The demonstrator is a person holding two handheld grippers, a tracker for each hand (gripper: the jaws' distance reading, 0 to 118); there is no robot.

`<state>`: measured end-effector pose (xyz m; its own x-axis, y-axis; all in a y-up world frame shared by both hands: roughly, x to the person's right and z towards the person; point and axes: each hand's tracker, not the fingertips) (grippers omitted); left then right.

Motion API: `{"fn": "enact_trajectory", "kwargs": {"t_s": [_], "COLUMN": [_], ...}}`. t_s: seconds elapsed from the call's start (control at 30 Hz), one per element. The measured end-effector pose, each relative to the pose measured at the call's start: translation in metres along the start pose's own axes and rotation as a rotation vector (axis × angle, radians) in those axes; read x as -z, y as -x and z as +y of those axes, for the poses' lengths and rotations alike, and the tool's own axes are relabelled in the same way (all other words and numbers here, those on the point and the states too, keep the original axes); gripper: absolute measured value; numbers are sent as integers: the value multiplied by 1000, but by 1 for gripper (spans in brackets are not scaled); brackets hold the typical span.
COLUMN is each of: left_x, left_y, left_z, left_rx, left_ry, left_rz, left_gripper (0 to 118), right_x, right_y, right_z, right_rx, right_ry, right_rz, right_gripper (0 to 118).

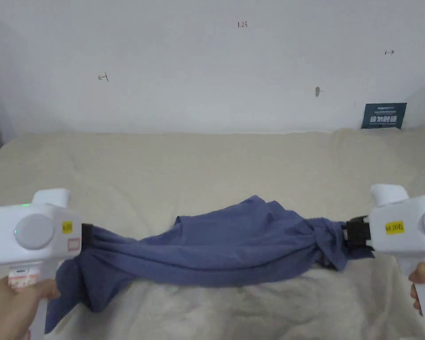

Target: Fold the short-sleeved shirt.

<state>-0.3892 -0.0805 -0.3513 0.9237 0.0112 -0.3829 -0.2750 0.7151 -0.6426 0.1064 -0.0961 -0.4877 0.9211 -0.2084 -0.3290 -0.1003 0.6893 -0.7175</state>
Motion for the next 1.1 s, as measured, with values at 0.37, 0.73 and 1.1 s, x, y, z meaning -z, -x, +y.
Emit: {"fn": "enact_trajectory", "kwargs": {"t_s": [0.37,0.73,1.1], "left_x": [-32,-62,-129], "left_y": [23,39,30], "left_z": [-140,-169,-167], "left_rx": [-72,-101,-138], "left_ry": [99,68,-52], "left_rz": [-14,-35,-164], "left_gripper": [5,116,74], "right_x": [-22,-47,-145], "right_y": [-24,-19,25], "right_z": [-130,-145,-173], "right_rx": [52,-19,-92], "right_ry": [112,54,-261], "right_rz": [-36,-103,-116], "right_gripper": [8,89,60]}}
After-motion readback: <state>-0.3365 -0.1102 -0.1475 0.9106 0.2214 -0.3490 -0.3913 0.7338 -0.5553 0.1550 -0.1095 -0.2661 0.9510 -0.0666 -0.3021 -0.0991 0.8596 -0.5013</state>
